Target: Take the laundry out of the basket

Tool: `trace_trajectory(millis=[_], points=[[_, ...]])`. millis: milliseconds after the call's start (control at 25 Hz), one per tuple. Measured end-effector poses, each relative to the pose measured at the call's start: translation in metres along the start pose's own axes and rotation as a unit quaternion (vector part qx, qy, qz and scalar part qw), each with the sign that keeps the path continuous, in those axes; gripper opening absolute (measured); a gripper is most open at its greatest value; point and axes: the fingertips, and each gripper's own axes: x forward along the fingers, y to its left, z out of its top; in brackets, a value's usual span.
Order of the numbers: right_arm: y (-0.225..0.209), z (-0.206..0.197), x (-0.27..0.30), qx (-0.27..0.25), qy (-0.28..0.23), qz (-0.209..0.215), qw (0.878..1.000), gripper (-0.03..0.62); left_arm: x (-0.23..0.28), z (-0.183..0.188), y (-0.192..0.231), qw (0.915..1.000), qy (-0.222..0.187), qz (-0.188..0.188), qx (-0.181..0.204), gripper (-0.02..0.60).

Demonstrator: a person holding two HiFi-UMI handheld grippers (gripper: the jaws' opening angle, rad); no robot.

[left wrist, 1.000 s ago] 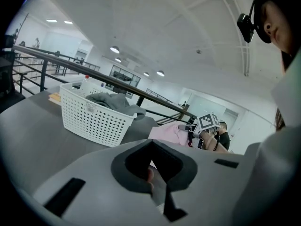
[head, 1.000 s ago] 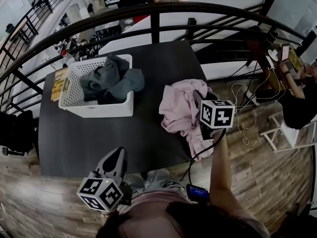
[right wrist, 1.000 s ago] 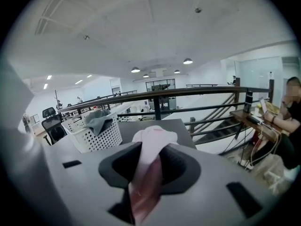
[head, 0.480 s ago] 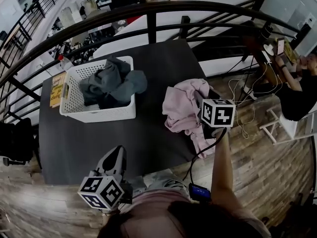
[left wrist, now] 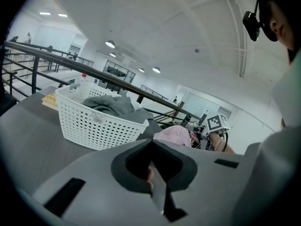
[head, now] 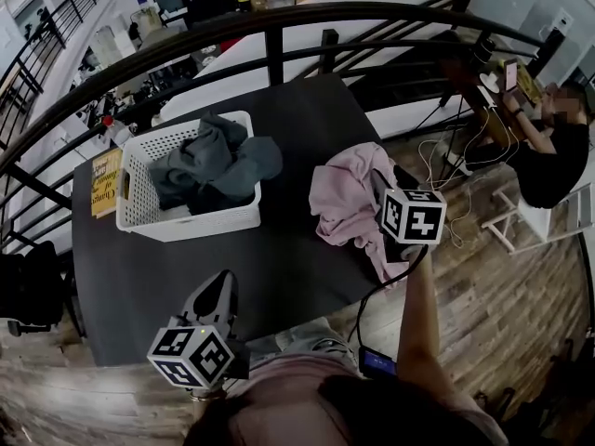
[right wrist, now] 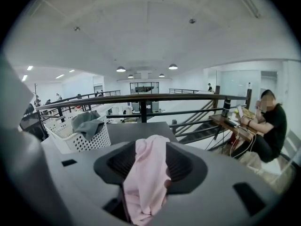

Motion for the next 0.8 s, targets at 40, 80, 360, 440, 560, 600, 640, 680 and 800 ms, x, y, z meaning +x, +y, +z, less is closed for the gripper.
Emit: trace_trajectory(millis=[40, 80, 360, 440, 560, 600, 640, 680, 800], points=[[0.003, 0.001, -0.002, -0.001, -0.001, -0.004, 1.0, 0.21, 0.0, 0.002, 0.003, 1.0, 0.0, -0.003, 0.001, -0.011], [0.006, 0.002, -0.004, -0.003, -0.001, -0.008, 1.0, 0.209, -0.001, 0.004, 0.006, 1.0, 0.0, -0.004, 0.001, -0.011], [0.038, 0.005, -0.017, 0.001, -0.015, -0.013, 1.0, 0.178, -0.01, 0.014, 0.032, 0.9999, -0.002, -0.011, 0.0, -0.011], [0.048, 0.008, -0.02, 0.005, -0.023, -0.012, 1.0, 0.156, -0.013, 0.017, 0.038, 0.9999, 0.001, -0.012, 0.0, -0.011], [0.066, 0.009, -0.022, 0.012, -0.026, -0.003, 1.0, 0.138, -0.018, 0.023, 0.047, 0.9999, 0.002, -0.012, 0.002, -0.011], [0.071, 0.01, -0.022, 0.014, -0.027, 0.002, 1.0, 0.132, -0.019, 0.025, 0.05, 0.9999, 0.001, -0.012, 0.002, -0.011], [0.077, 0.01, -0.022, 0.015, -0.028, 0.006, 0.999, 0.123, -0.02, 0.027, 0.053, 0.9999, 0.0, -0.011, 0.002, -0.011], [0.082, 0.01, -0.022, 0.016, -0.029, 0.009, 0.999, 0.118, -0.021, 0.028, 0.056, 0.9999, -0.001, -0.011, 0.002, -0.011], [0.098, 0.011, -0.025, 0.018, -0.037, 0.015, 0.999, 0.078, -0.022, 0.031, 0.064, 1.0, 0.002, -0.007, 0.002, -0.011]])
